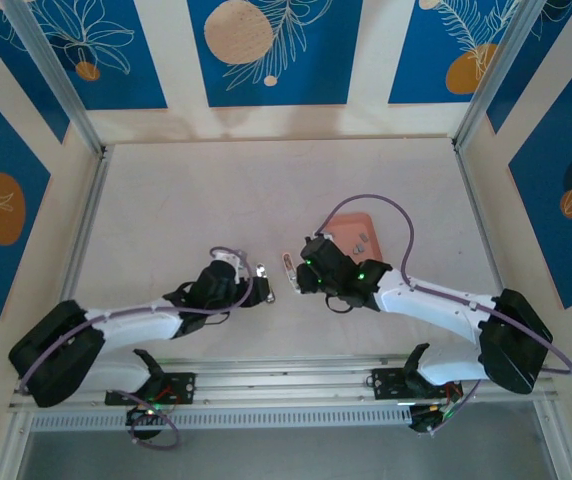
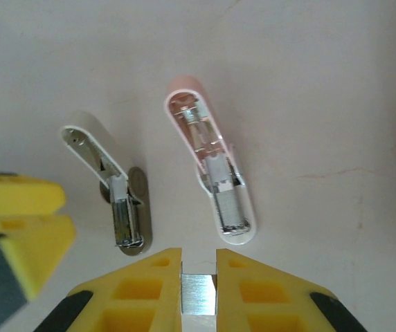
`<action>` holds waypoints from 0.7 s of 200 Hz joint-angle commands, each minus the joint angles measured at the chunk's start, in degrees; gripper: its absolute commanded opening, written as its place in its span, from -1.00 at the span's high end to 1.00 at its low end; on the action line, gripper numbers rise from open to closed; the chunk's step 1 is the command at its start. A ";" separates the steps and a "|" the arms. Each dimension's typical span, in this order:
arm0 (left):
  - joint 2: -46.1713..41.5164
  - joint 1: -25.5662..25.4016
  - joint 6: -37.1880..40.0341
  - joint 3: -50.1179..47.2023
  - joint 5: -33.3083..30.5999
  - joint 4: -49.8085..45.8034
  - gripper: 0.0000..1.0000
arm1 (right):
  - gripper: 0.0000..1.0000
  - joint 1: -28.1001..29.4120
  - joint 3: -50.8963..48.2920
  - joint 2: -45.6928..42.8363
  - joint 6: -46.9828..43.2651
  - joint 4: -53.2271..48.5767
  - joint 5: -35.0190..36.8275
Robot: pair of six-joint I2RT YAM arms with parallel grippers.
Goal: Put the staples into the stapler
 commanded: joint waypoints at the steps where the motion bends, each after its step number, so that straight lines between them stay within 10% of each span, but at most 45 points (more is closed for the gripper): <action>1: -6.12 2.04 2.08 -3.14 -6.90 -1.56 -0.17 | 0.68 1.78 1.85 2.47 -1.94 3.95 0.74; 64: -22.35 3.81 4.74 -10.91 -20.74 -6.59 -0.33 | 0.69 6.32 7.42 13.08 -5.29 6.91 2.71; 140: -23.67 4.67 5.98 -12.47 -22.33 -7.56 -0.34 | 0.70 9.91 14.76 23.21 -2.90 1.16 7.54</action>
